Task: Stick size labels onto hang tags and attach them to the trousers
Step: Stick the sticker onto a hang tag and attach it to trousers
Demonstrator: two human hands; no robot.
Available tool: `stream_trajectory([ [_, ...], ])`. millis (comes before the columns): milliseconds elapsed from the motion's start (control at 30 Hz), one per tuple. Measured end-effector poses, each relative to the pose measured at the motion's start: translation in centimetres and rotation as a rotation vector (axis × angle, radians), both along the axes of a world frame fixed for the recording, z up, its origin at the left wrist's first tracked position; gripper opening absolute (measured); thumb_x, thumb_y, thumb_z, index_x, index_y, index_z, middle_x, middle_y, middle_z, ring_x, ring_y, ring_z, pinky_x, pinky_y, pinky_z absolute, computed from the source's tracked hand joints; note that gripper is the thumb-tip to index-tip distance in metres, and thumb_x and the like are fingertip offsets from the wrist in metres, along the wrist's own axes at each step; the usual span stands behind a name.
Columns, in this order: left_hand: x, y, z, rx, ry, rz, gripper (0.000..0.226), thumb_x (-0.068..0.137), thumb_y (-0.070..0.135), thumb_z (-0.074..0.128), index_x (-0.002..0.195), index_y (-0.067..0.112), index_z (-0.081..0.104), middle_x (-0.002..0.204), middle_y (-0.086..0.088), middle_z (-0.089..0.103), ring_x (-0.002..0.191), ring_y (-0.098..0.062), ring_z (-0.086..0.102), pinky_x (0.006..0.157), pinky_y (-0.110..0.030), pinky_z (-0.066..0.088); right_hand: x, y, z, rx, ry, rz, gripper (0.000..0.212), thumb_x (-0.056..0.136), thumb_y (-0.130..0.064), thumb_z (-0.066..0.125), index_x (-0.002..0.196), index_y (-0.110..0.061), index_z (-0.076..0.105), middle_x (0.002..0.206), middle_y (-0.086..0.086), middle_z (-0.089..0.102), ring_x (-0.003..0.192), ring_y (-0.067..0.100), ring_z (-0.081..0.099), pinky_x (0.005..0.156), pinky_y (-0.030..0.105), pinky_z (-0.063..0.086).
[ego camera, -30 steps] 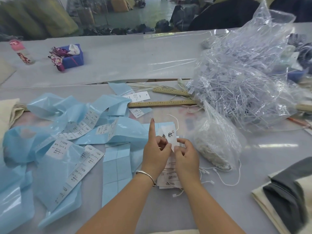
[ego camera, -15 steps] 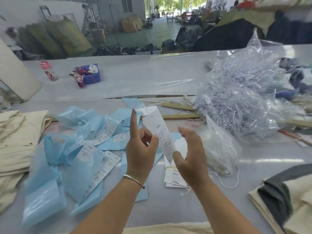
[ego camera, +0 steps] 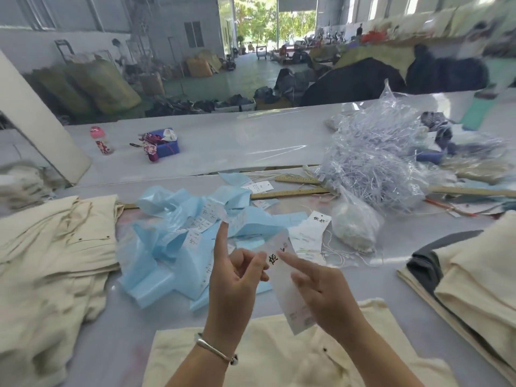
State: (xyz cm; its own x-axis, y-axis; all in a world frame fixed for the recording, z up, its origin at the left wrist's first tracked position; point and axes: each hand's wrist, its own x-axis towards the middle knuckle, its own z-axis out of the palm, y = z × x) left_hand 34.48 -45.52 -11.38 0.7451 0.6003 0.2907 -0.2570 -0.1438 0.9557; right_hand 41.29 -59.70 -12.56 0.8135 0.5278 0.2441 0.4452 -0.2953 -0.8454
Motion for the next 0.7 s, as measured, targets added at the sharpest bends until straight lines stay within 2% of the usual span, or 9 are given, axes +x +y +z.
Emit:
stream_trajectory([
  [67,-2.8,0.2,0.0,-0.066,0.032,-0.057,0.067,0.090,0.004,0.063,0.140,0.035,0.030,0.067,-0.004,0.065,0.060,-0.014,0.063,0.060,-0.020,0.051,-2.2,-0.5,-0.2,0.090,0.175,-0.022,0.047,0.087,0.010,0.054,0.100,-0.030,0.075,0.091,-0.017,0.074,0.089,0.007,0.069,0.075,0.016,0.049],
  [100,-4.0,0.3,0.0,-0.092,0.054,-0.090,0.063,0.090,0.004,0.063,0.137,0.035,0.035,0.067,-0.003,0.065,0.059,-0.013,0.062,0.059,-0.019,0.050,-3.2,-0.6,-0.2,0.124,0.246,-0.036,0.048,0.086,0.012,0.055,0.096,-0.030,0.075,0.093,-0.017,0.074,0.090,0.002,0.069,0.075,0.013,0.049],
  [133,-5.1,0.4,-0.1,-0.105,0.080,-0.121,0.058,0.090,0.005,0.063,0.134,0.035,0.040,0.066,-0.002,0.065,0.058,-0.012,0.061,0.058,-0.018,0.049,-4.1,-0.8,-0.3,0.155,0.312,-0.042,0.047,0.084,0.013,0.058,0.097,-0.029,0.074,0.096,-0.014,0.074,0.090,0.000,0.068,0.076,0.014,0.051],
  [267,-7.7,1.2,0.0,-0.140,0.167,-0.147,0.035,0.089,0.007,0.065,0.116,0.030,0.066,0.068,0.002,0.055,0.060,-0.006,0.051,0.059,-0.015,0.046,-6.3,-1.0,-0.2,0.317,0.574,-0.016,0.059,0.074,0.019,0.066,0.120,-0.019,0.064,0.112,0.009,0.069,0.097,0.023,0.067,0.074,0.034,0.058],
  [367,-8.7,1.4,0.4,-0.212,0.203,-0.115,0.014,0.082,0.016,0.075,0.090,0.028,0.076,0.089,0.001,0.067,0.081,-0.008,0.059,0.075,-0.021,0.048,-7.7,-0.5,0.1,0.373,0.602,0.004,0.073,0.069,0.022,0.068,0.127,-0.021,0.058,0.120,0.008,0.064,0.107,0.027,0.064,0.076,0.036,0.058],
  [467,-9.4,1.3,1.2,-0.230,0.228,-0.112,0.012,0.066,0.029,0.078,0.077,0.025,0.076,0.117,0.005,0.066,0.110,-0.010,0.060,0.096,-0.032,0.045,-8.6,-0.1,0.4,0.396,0.617,0.027,0.081,0.067,0.023,0.067,0.131,-0.024,0.052,0.116,0.012,0.066,0.103,0.029,0.066,0.077,0.040,0.058],
  [567,-9.7,1.4,1.3,-0.150,0.286,-0.115,0.010,0.071,0.023,0.082,0.078,0.018,0.076,0.120,0.015,0.062,0.113,0.001,0.057,0.095,-0.026,0.042,-9.2,0.1,0.6,0.397,0.632,0.053,0.078,0.068,0.023,0.066,0.129,-0.024,0.051,0.100,0.015,0.072,0.089,0.026,0.071,0.072,0.032,0.057],
  [633,-9.9,1.4,1.1,-0.089,0.308,-0.113,0.005,0.077,0.019,0.078,0.080,0.016,0.076,0.119,0.017,0.061,0.110,0.006,0.054,0.089,-0.020,0.040,-9.7,0.3,0.8,0.379,0.596,0.068,0.073,0.070,0.020,0.069,0.127,-0.021,0.052,0.096,0.012,0.074,0.088,0.024,0.071,0.073,0.029,0.056],
  [700,-10.1,1.3,1.1,-0.085,0.313,-0.118,0.004,0.079,0.018,0.077,0.081,0.014,0.076,0.119,0.015,0.061,0.111,0.003,0.056,0.088,-0.020,0.042,-10.2,0.5,0.9,0.388,0.572,0.092,0.062,0.075,0.015,0.069,0.124,-0.021,0.054,0.097,0.010,0.075,0.092,0.022,0.071,0.076,0.027,0.056],
])
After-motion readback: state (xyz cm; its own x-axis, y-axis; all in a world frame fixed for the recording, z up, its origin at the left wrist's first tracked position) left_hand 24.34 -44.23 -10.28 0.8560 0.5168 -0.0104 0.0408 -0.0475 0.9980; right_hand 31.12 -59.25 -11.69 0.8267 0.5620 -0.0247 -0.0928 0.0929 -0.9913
